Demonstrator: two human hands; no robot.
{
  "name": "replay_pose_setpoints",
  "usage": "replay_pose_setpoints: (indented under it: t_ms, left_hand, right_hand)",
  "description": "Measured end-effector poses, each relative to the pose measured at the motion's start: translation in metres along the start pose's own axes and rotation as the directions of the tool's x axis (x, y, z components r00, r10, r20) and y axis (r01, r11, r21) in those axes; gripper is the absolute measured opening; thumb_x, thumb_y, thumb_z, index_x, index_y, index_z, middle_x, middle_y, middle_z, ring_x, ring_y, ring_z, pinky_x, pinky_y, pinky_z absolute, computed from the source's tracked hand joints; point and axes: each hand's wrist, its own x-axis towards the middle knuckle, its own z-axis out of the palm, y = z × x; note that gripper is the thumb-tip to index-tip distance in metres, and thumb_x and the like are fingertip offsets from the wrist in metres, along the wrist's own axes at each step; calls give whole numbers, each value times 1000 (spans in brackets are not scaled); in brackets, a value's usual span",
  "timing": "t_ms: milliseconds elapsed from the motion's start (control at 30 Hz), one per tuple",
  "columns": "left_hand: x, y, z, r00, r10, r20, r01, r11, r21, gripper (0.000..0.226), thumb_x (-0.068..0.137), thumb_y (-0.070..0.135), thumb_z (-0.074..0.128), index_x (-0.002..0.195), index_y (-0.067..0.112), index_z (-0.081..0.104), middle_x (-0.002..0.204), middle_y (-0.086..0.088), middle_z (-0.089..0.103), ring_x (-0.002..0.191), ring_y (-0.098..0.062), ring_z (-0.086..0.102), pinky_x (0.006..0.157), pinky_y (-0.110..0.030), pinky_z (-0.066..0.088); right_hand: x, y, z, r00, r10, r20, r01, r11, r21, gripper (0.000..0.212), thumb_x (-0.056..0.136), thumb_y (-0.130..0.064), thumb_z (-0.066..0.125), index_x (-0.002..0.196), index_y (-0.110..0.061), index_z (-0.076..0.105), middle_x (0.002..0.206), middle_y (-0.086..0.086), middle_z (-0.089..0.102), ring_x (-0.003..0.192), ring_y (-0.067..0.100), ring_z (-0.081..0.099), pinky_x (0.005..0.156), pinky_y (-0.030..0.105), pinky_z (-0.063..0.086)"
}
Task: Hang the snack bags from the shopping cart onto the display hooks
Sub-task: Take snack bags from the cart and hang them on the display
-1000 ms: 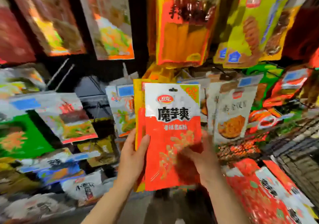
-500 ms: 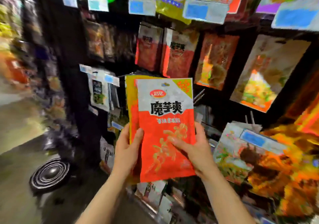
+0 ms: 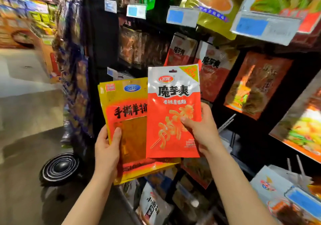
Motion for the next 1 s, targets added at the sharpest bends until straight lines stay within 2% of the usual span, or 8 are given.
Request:
replay_pose_setpoints:
  t_ms: [133,233,333,467,567,767,833,1000]
  left_hand:
    - [72,-13,-8,1000,-7,-16,5,996,-84,12,96,23,53,104,25,62,110,-10,67,96,-21,64,90,-46,51]
    - [140,-18,-24,1000,3,15,-1,993,-121,14,97,22,52,107,25,61,104,-3,70,93,-17,66,82,-35,56]
    - [206,-18,-45,1000,2,31,2,989,-148,14,96,21,53,103,28,63,92,7,72,82,-10,67,71,-27,58]
    - [273,-20,-66,999,-17,42,25,980,-196,15,94,23,55,93,32,66,84,10,72,74,-7,66,66,-24,57]
    - [303,-22,-70,995,-27,93,47,972,-229,10,86,29,58,88,33,67,79,11,72,70,-4,66,59,-21,55]
    - [331,-35,-68,978,-52,200,100,967,-234,22,75,44,66,94,34,70,92,4,73,80,-14,66,76,-36,58]
    - [334,-37,-64,971,-66,230,119,967,-226,19,80,40,65,96,32,69,92,2,73,82,-15,67,78,-39,57]
    - [337,-32,-60,959,-65,274,125,970,-207,13,92,28,57,100,30,67,96,-1,73,93,-28,68,79,-47,57]
  right_hand:
    - [65,-2,35,1000,22,-8,-22,1000,-8,50,82,-4,71,117,-32,49,114,3,66,104,23,65,94,52,51]
    - [111,-8,75,999,16,-45,-17,1000,-18,47,79,-5,72,106,-38,53,111,3,68,102,26,66,93,54,51]
    - [151,-22,124,999,0,-47,0,1000,-12,55,68,-13,76,116,-29,55,110,5,69,100,27,67,91,55,52]
    - [186,-34,171,992,-83,-98,84,996,6,52,76,-2,72,119,-25,53,107,6,69,97,26,67,89,49,54]
    - [195,-40,184,985,-98,-143,106,993,47,47,81,6,65,112,-27,55,98,0,70,86,16,70,74,37,56]
    - [201,-55,187,975,-77,-211,101,989,110,52,83,7,62,128,-15,50,94,2,70,78,16,71,63,32,57]
    - [205,-62,186,975,-77,-207,98,991,94,55,81,7,64,129,-13,49,91,1,71,75,15,71,59,31,56]
    - [202,-76,182,987,-40,-159,51,996,68,64,82,6,64,131,-31,45,82,-8,75,70,16,72,53,32,56]
